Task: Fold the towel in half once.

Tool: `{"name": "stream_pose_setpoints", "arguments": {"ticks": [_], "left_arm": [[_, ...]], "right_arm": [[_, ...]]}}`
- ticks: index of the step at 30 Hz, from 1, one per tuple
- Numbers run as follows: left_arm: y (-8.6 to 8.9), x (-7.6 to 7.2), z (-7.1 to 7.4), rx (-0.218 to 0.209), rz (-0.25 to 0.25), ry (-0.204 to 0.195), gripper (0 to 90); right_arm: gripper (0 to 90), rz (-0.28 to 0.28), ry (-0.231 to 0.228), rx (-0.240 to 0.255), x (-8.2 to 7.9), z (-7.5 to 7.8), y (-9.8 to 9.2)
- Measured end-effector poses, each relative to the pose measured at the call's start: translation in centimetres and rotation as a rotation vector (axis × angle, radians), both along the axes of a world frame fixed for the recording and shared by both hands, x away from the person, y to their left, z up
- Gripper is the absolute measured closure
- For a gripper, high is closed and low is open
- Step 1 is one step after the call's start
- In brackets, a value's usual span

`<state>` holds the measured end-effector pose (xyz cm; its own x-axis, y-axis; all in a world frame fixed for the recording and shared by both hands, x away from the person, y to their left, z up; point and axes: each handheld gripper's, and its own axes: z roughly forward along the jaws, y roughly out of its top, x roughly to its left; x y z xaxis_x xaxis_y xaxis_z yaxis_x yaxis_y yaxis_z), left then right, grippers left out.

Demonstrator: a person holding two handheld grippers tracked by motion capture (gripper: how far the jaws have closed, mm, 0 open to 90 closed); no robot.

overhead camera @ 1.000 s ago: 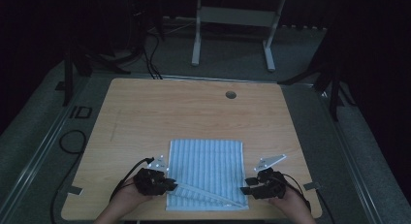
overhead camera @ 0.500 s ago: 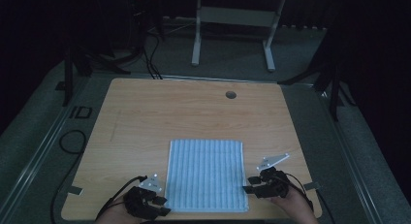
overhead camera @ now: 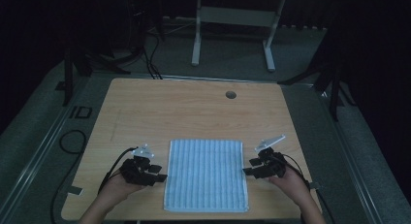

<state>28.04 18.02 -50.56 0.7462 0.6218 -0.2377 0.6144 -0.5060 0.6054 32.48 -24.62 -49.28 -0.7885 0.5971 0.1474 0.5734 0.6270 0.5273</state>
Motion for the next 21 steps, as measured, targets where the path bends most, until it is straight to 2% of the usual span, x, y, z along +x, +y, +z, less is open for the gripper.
{"name": "stream_pose_setpoints", "arguments": {"ticks": [2, 5, 9, 11, 17, 21], "left_arm": [[-0.2, 1.0, -0.3, 0.030, 0.012, -0.005, 53.4], [-0.1, 2.6, -0.5, 0.014, 0.056, 0.005, 48.1], [0.2, 4.4, -0.7, 0.037, 0.119, -0.020, 38.9], [0.4, 5.1, -0.6, 0.034, 0.148, -0.029, 36.2], [0.2, 6.4, -0.4, 0.051, 0.151, -0.032, 33.9], [0.2, 6.9, -0.2, 0.034, 0.142, -0.032, 33.9]], "right_arm": [[45.0, -0.015, -0.008, 0.004, 1.1, 0.2, 0.1], [43.2, -0.041, -0.025, -0.003, 2.6, 0.5, 0.3], [43.4, -0.065, -0.041, -0.005, 4.4, 0.9, 0.6], [43.6, -0.076, -0.038, -0.008, 5.2, 0.9, 0.6], [44.6, -0.097, -0.035, -0.015, 6.4, 0.9, 0.8], [44.5, -0.092, -0.035, -0.015, 6.6, 0.9, 0.7]]}}
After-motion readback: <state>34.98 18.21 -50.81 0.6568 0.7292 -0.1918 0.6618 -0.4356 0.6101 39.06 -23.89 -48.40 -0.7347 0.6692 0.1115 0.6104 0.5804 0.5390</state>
